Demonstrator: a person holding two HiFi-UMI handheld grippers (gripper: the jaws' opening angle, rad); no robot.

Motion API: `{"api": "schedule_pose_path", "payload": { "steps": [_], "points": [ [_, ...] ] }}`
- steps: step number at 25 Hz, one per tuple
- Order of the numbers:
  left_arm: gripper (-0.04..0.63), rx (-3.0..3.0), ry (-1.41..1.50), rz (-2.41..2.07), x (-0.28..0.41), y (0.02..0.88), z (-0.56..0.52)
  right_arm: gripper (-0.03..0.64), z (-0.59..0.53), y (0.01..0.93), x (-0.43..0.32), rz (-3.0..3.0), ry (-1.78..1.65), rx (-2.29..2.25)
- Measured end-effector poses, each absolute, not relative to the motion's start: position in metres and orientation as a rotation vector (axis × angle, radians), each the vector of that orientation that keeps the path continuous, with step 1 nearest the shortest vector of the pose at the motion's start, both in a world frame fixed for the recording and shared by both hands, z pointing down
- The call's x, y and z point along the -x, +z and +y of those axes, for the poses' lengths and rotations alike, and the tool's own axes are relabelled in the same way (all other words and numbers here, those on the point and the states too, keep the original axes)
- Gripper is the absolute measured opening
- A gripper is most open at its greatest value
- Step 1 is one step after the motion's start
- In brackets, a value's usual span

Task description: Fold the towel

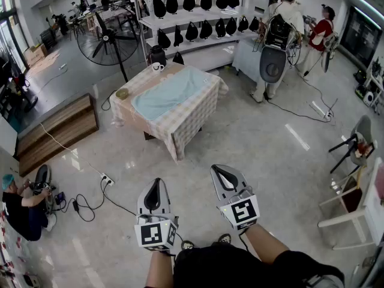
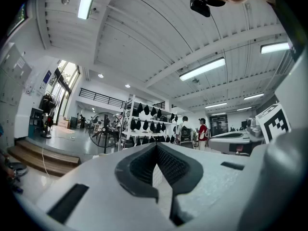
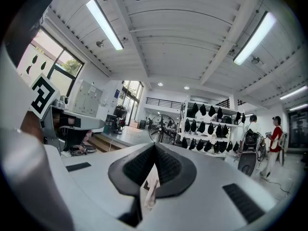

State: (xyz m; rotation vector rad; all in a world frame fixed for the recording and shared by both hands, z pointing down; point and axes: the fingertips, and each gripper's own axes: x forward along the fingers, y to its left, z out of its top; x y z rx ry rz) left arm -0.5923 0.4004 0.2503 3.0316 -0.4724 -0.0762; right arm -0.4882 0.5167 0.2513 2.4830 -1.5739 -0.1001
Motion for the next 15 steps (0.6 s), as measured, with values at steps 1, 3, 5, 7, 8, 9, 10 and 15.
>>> {"api": "schedule_pose_path", "payload": {
  "steps": [1, 3, 5, 7, 8, 9, 10, 15],
  "points": [
    [0.005, -3.034, -0.078, -0.464, 0.596, 0.249, 0.398, 0.000, 0.512, 0.250, 0.493, -1.583, -0.112, -2.471],
    [0.005, -3.037, -0.078, -0.445, 0.602, 0.249, 0.392, 0.000, 0.503, 0.247, 0.503, -1.604, -0.133, -2.450],
    [0.005, -3.034, -0.073, -0.427, 0.607, 0.250, 0.385, 0.001, 0.492, 0.244, 0.512, -1.626, -0.140, -2.442],
    [0.005, -3.030, -0.060, -0.409, 0.613, 0.254, 0.377, 0.002, 0.483, 0.245, 0.520, -1.643, -0.119, -2.453],
    [0.005, -3.029, -0.054, -0.399, 0.615, 0.256, 0.372, 0.002, 0.478, 0.247, 0.523, -1.651, -0.109, -2.458],
    [0.005, -3.028, -0.048, -0.388, 0.617, 0.259, 0.368, 0.002, 0.473, 0.251, 0.524, -1.656, -0.100, -2.459],
    [0.005, -3.027, -0.040, -0.375, 0.618, 0.262, 0.364, 0.002, 0.469, 0.255, 0.526, -1.659, -0.090, -2.455],
    [0.005, -2.987, 0.086, -0.339, 0.619, 0.296, 0.347, 0.002, 0.454, 0.282, 0.525, -1.673, -0.002, -2.431]
  ]
}}
